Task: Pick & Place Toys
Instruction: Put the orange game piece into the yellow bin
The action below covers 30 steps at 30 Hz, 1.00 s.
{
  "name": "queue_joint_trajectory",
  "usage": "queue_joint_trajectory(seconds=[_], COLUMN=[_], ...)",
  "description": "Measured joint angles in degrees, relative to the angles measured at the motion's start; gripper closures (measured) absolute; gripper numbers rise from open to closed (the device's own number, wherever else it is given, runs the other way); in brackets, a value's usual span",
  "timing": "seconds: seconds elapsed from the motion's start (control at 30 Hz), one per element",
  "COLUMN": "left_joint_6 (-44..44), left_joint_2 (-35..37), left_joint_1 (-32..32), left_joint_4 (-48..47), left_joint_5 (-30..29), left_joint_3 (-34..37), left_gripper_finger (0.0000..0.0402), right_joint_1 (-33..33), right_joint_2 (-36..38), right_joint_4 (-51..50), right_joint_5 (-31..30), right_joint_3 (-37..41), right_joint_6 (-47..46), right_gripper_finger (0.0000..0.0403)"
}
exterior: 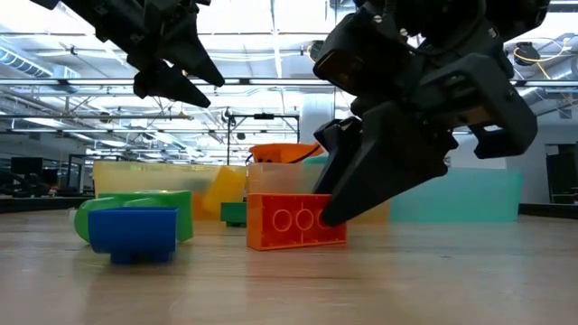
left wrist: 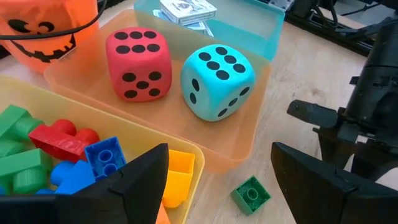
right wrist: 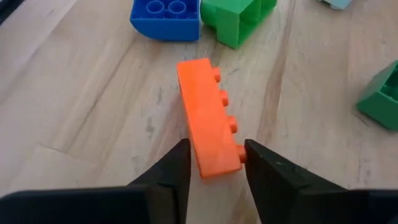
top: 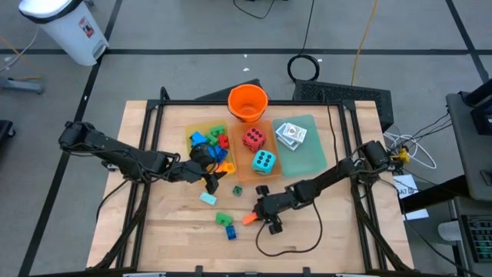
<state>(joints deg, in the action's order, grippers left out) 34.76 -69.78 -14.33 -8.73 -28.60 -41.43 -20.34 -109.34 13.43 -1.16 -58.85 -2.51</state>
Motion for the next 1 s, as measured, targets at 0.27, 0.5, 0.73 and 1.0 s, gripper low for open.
queue_joint_trajectory(seconds=[0.27,0.5,0.73,1.0], left_joint_6=[0.01,1.89,0.12,-10.15], left_joint_2=[0.00,0.00,-0.58,-8.37], left_joint_1=[0.00,0.00,-0.04,-0.13], left_joint_4=[0.00,0.10,6.49,25.62], left_joint_5=[0.00,0.00,1.74,12.49], left_joint_3=[0.00,0.00,0.00,0.00], left_gripper_finger=[0.0117,0.0117,0.0117,0.0117], right_joint_1=[0.01,-0.82,-4.11,-4.05], right_joint_2=[0.04,1.20,10.53,18.98], right_joint_4=[0.04,-0.96,-8.35,-11.83], right_joint_5=[1.20,-1.24,-12.19,-24.65], right_joint_3=[0.02,0.11,0.12,1.04], right_joint_6=[1.66,1.71,0.79,-6.59], right_gripper_finger=[0.0338,0.0358,0.0359,0.0357])
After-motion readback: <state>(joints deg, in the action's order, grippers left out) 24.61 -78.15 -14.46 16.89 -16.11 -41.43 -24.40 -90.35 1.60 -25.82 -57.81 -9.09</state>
